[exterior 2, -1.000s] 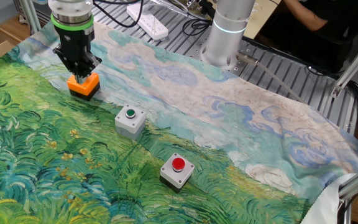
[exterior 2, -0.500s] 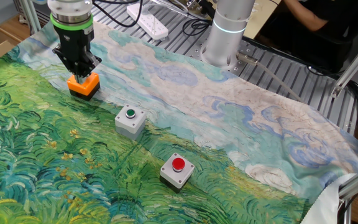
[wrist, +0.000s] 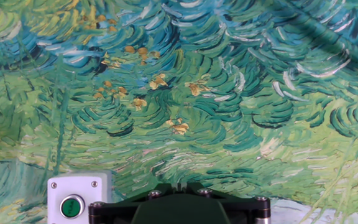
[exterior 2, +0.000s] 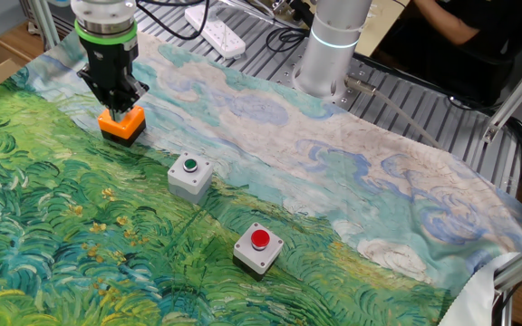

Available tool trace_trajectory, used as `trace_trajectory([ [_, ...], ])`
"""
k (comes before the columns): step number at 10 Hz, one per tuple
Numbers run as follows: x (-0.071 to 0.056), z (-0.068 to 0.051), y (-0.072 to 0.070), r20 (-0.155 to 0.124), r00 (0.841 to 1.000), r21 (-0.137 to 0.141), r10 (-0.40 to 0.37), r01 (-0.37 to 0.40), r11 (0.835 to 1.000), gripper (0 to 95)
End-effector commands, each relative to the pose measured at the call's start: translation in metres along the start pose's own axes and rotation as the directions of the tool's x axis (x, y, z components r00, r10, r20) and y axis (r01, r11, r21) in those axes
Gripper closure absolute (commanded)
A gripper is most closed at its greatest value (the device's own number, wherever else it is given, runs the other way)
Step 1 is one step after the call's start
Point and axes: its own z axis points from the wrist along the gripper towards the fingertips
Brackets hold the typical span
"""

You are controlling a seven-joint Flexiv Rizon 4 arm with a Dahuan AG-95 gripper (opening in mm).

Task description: Press three buttons from left to right in sequence

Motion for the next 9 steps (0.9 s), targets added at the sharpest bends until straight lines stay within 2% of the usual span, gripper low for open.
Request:
trace_trajectory([
  [1, 0.001, -0.003, -0.001, 0.003, 1.000, -0.001, 0.001, -0.001, 1.000, 95.0],
  [3, 0.006, -0.011, -0.006, -0.006, 1.000, -0.004, 0.011, -0.011, 1.000, 95.0],
  [5, 0.010, -0.011, -0.008, -0.006, 1.000, -0.001, 0.022, -0.022, 1.000, 95.0],
  [7, 0.019, -0.006, -0.012, -0.005, 1.000, -0.005, 0.030, -0.030, 1.000, 95.0],
  [9, 0.030, 0.005, -0.020, -0.003, 0.999, -0.002, 0.038, -0.038, 0.999, 95.0],
])
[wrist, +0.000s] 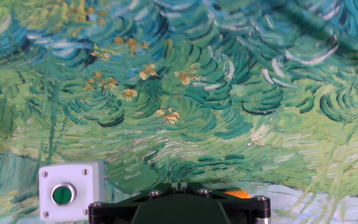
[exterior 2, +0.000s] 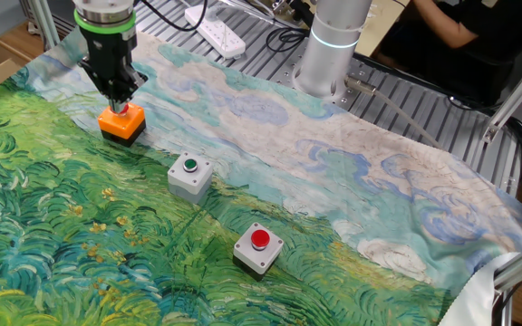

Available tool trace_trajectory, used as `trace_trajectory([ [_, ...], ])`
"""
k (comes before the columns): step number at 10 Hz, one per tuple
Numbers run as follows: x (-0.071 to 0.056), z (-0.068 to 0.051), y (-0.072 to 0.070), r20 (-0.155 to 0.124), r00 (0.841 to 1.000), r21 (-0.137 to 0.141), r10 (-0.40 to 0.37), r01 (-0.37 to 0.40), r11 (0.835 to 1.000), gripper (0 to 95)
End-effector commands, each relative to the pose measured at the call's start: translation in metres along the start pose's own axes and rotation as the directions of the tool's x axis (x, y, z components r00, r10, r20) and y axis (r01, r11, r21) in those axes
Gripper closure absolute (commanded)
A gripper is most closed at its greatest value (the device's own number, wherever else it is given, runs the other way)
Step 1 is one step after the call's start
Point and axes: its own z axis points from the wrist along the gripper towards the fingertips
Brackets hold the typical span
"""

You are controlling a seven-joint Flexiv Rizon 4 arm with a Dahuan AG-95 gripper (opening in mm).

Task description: Press three buttons from left to right in sequence

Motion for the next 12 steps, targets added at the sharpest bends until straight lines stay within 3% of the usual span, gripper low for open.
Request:
trace_trajectory([
  [1, 0.007, 0.008, -0.007, 0.003, 1.000, 0.010, 0.015, -0.016, 1.000, 95.0],
  [3, 0.013, 0.014, -0.017, 0.002, 1.000, 0.014, -0.020, 0.020, 1.000, 95.0],
  [5, 0.011, 0.012, -0.026, -0.003, 1.000, 0.019, -0.030, 0.030, 0.999, 95.0],
  [8, 0.012, 0.008, -0.026, -0.017, 1.000, 0.017, -0.003, 0.004, 1.000, 95.0],
  [12, 0.013, 0.007, -0.026, -0.014, 1.000, 0.013, 0.018, -0.018, 1.000, 95.0],
])
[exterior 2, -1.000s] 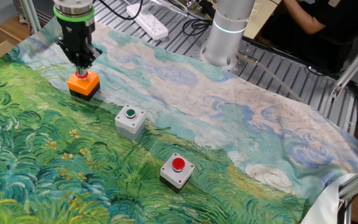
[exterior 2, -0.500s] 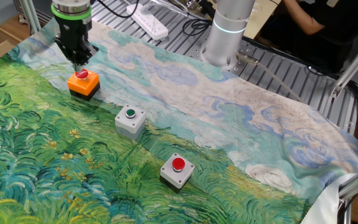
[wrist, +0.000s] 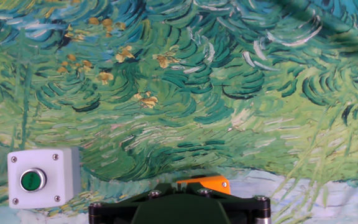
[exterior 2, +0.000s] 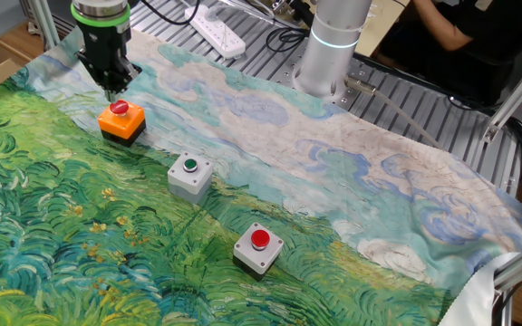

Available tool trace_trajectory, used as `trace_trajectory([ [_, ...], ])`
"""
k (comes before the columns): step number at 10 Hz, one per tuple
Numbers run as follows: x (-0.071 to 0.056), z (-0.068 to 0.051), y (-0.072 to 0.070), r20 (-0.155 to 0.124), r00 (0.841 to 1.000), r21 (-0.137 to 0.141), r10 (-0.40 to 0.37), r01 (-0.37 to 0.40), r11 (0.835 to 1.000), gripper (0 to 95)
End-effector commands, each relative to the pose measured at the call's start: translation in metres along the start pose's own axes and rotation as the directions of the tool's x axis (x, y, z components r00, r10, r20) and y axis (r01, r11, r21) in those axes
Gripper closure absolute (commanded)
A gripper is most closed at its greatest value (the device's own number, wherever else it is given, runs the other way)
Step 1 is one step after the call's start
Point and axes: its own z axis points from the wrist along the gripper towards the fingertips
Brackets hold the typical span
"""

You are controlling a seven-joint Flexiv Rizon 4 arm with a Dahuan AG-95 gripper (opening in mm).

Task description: Press three buttons from left to right in sequence

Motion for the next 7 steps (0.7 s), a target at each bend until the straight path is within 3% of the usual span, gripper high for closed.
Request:
trace_trajectory([
  [1, -0.0007, -0.0002, -0.0002, -0.002, 1.000, -0.002, 0.011, -0.011, 1.000, 95.0],
  [7, -0.0002, -0.0004, -0.0002, -0.007, 0.995, 0.003, 0.098, -0.098, 0.995, 95.0],
])
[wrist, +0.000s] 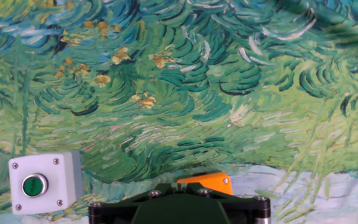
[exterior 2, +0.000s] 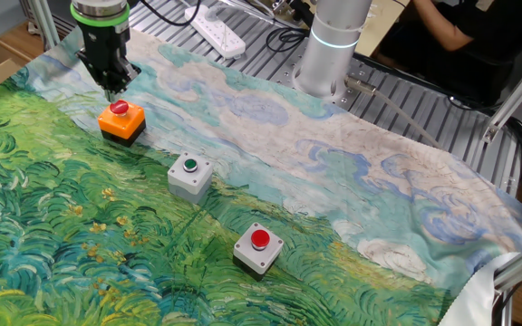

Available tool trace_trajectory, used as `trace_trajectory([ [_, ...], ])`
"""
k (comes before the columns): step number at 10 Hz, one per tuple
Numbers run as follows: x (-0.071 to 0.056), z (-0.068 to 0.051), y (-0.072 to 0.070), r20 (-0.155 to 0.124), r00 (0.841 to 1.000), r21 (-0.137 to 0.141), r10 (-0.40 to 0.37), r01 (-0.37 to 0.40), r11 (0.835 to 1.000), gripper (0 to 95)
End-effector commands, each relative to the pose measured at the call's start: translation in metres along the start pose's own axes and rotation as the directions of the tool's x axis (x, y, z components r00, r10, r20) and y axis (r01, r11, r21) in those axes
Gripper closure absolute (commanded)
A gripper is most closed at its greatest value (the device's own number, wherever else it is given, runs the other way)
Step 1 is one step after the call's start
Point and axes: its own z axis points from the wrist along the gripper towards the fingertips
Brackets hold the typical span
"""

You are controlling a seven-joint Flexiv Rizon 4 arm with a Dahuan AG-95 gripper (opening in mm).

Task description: Press three buttons from left to right in sequence

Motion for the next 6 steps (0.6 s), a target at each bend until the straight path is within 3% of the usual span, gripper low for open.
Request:
trace_trajectory([
  [1, 0.0000, 0.0001, 0.0000, -0.005, 0.999, 0.005, 0.040, -0.040, 0.999, 95.0],
  [6, 0.0000, 0.0001, 0.0000, -0.015, 0.987, 0.006, 0.161, -0.161, 0.987, 95.0],
])
